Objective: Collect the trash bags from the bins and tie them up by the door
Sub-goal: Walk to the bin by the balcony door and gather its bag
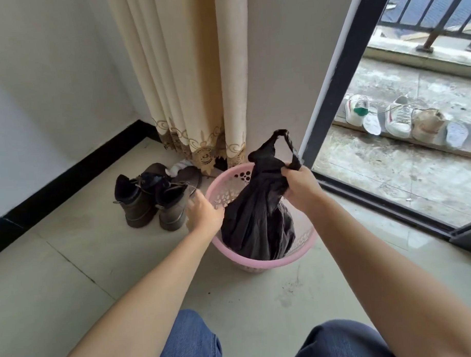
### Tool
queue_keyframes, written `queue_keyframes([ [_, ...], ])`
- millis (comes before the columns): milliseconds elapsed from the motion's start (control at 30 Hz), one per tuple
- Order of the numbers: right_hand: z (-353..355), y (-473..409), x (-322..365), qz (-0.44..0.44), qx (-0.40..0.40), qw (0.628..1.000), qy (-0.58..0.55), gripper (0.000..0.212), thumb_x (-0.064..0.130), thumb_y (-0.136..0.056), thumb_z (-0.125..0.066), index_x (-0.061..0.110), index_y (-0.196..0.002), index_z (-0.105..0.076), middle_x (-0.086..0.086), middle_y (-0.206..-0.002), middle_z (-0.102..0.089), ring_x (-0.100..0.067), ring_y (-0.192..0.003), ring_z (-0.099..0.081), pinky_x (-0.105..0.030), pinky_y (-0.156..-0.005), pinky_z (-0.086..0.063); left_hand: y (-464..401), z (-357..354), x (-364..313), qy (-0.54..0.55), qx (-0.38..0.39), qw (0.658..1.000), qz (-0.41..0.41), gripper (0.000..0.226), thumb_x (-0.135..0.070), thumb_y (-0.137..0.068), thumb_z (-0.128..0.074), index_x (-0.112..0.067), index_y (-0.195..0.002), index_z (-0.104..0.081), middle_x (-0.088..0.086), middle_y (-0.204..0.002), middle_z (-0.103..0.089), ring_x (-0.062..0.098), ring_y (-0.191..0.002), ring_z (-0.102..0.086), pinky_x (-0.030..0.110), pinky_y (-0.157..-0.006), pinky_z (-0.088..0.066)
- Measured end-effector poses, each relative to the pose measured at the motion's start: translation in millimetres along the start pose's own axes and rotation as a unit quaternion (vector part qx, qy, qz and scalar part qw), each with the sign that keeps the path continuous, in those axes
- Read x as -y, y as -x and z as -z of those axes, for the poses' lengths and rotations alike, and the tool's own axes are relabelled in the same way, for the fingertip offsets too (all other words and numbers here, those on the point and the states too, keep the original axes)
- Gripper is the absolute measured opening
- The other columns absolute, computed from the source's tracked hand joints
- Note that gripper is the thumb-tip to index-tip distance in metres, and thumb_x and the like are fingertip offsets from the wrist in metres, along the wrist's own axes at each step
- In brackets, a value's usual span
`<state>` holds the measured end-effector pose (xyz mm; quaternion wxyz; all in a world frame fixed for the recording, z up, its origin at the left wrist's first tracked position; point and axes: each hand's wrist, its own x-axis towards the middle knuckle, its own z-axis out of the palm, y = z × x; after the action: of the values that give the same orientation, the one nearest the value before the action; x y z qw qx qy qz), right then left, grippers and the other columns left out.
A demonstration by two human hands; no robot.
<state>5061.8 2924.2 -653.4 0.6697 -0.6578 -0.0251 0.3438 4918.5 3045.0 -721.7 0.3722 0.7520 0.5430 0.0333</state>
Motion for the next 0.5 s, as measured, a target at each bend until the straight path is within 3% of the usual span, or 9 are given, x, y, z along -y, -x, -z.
queue_keyframes([
  [67, 2.8, 5.6, 6.3, -0.04, 0.017, 0.993, -0.114, 0.029, -0.004, -0.099, -0.029, -0.006, -0.117, -0.052, -0.022, -0.108, -0.061, -0.033, -0.094, -0.062, -0.044, -0.089, -0.05, -8.2, -20.7, 25.6, 0.12, 0.094, 0.98, 0.129, 0.076, -0.028, -0.075, -0.063, -0.016, -0.141, -0.026, 0.018, -0.132, -0.051, 0.038, -0.11, -0.058, 0.046, -0.087, -0.054],
  [133, 5.3, 11.4, 10.1, -0.055, 0.04, 0.984, -0.167, 0.033, -0.003, -0.099, -0.029, -0.006, -0.127, -0.046, -0.025, -0.119, -0.059, -0.033, -0.096, -0.062, -0.043, -0.083, -0.052, -13.1, -38.5, 42.0, 0.22, 0.129, 0.948, 0.19, 0.054, -0.014, -0.08, -0.054, -0.012, -0.131, -0.037, 0.019, -0.119, -0.059, 0.039, -0.098, -0.063, 0.048, -0.07, -0.059],
  [233, 10.9, 21.1, 14.2, -0.057, 0.061, 0.976, -0.203, 0.034, 0.0, -0.1, -0.026, -0.003, -0.126, -0.047, -0.021, -0.111, -0.062, -0.03, -0.094, -0.063, -0.041, -0.08, -0.053, 12.0, -32.5, 32.6, 0.3, 0.126, 0.92, 0.218, 0.032, 0.001, -0.089, -0.039, -0.005, -0.119, -0.048, 0.022, -0.105, -0.065, 0.039, -0.086, -0.066, 0.047, -0.061, -0.059],
  [333, 17.9, 33.7, 25.7, -0.029, 0.084, 0.964, -0.251, 0.033, 0.002, -0.1, -0.027, -0.002, -0.125, -0.048, -0.02, -0.107, -0.064, -0.028, -0.094, -0.065, -0.039, -0.079, -0.057, 22.1, -31.0, 24.0, 0.323, 0.118, 0.916, 0.206, 0.02, 0.01, -0.079, -0.048, -0.001, -0.096, -0.05, 0.018, -0.069, -0.067, 0.032, -0.071, -0.064, 0.047, -0.063, -0.059],
  [433, 22.3, 48.7, 52.9, 0.026, 0.108, 0.943, -0.314, 0.031, 0.004, -0.1, -0.028, -0.005, -0.113, -0.054, -0.017, -0.092, -0.072, -0.025, -0.083, -0.072, -0.035, -0.073, -0.06, -10.5, -63.4, 40.5, 0.305, 0.105, 0.924, 0.204, 0.063, 0.002, -0.054, -0.069, 0.0, -0.115, -0.054, 0.021, -0.109, -0.067, 0.036, -0.096, -0.066, 0.057, -0.079, -0.056],
  [500, 25.6, 60.7, 78.0, 0.073, 0.115, 0.928, -0.347, 0.03, 0.003, -0.1, -0.028, -0.004, -0.104, -0.056, -0.016, -0.084, -0.074, -0.023, -0.076, -0.073, -0.035, -0.072, -0.06, -19.3, -73.9, 43.2, 0.312, 0.096, 0.922, 0.207, 0.057, -0.006, -0.071, -0.065, 0.0, -0.126, -0.051, 0.021, -0.125, -0.06, 0.036, -0.107, -0.063, 0.051, -0.087, -0.055],
])
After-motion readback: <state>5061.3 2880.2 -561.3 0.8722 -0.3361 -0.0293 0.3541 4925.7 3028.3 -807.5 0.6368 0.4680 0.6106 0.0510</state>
